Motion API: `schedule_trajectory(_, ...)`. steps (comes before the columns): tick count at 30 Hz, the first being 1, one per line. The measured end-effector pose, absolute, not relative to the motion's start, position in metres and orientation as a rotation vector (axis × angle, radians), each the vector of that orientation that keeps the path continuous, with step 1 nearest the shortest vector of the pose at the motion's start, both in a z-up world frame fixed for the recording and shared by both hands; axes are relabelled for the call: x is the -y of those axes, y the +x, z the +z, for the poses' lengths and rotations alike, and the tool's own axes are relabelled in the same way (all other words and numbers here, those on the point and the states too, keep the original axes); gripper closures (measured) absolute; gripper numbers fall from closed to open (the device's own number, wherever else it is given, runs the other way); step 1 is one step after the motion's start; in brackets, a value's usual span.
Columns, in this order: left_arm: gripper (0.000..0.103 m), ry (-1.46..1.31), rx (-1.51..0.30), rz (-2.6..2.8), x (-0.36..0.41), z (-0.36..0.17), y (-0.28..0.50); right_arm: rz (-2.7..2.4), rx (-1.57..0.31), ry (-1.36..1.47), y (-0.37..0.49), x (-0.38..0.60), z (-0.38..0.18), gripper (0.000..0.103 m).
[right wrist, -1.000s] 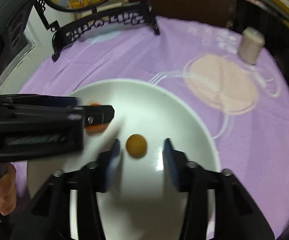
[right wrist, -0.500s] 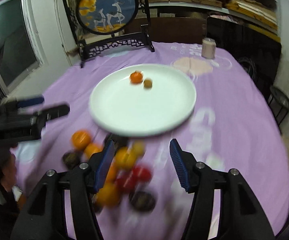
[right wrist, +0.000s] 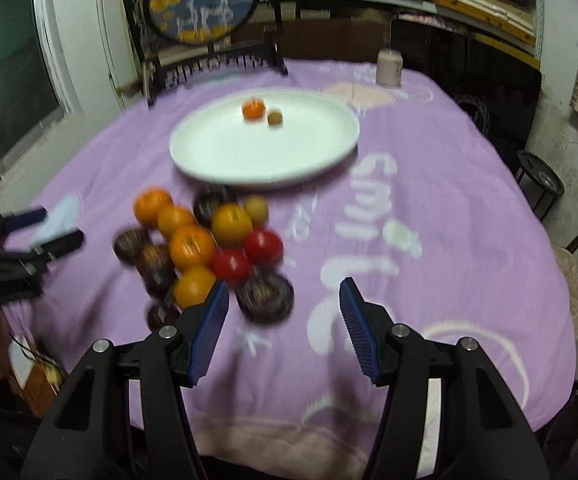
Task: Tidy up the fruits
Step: 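Grasp a mangosteen with each tool from the fruit cluster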
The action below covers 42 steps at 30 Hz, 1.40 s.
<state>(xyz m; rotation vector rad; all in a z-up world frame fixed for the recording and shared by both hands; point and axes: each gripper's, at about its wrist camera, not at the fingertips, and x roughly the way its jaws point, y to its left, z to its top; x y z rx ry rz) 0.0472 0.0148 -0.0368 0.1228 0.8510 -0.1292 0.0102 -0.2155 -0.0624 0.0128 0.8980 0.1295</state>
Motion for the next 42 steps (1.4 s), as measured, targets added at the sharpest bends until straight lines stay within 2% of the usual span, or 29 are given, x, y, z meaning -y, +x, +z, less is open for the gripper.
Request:
schedule_trajectory(9, 0.003, 0.133, -0.904, -0.122, -0.018, -0.053, 0.046, 0.184, -0.942, -0.025, 0.03, 0.199, -0.098, 0.047)
schedule_trajectory(10, 0.003, 0.143, -0.912, -0.122, -0.016, -0.055, 0.046, 0.187, -0.914, -0.033, 0.029, 0.198, -0.098, 0.062)
schedule_trajectory(26, 0.006, 0.17, -0.984, -0.144, 0.014, -0.089, 0.081, 0.18, -0.888, 0.074, 0.006, 0.226, -0.074, 0.063)
schedule_trajectory(28, 0.013, 0.154, -0.981, -0.168, 0.016, -0.089, 0.084, 0.182, -0.888, 0.083, 0.006, 0.227, -0.074, 0.063)
schedule_trajectory(30, 0.032, 0.139, -0.972, -0.197, 0.019, -0.087, 0.086, 0.184, -0.887, 0.085, 0.005, 0.226, -0.073, 0.063)
schedule_trajectory(31, 0.039, 0.15, -0.96, -0.214, 0.024, -0.086, 0.085, 0.185, -0.887, 0.087, 0.004, 0.226, -0.073, 0.063)
schedule_trajectory(32, 0.056, 0.156, -0.955, -0.235, 0.027, -0.085, 0.084, 0.183, -0.887, 0.088, 0.003, 0.226, -0.073, 0.063)
schedule_trajectory(33, 0.064, 0.165, -0.954, -0.258, 0.033, -0.083, 0.081, 0.182, -0.888, 0.09, 0.002, 0.227, -0.072, 0.063)
schedule_trajectory(42, 0.064, 0.13, -0.928, -0.291, 0.027, -0.061, 0.059, 0.205, -0.858, 0.12, 0.004, 0.227, -0.063, 0.063)
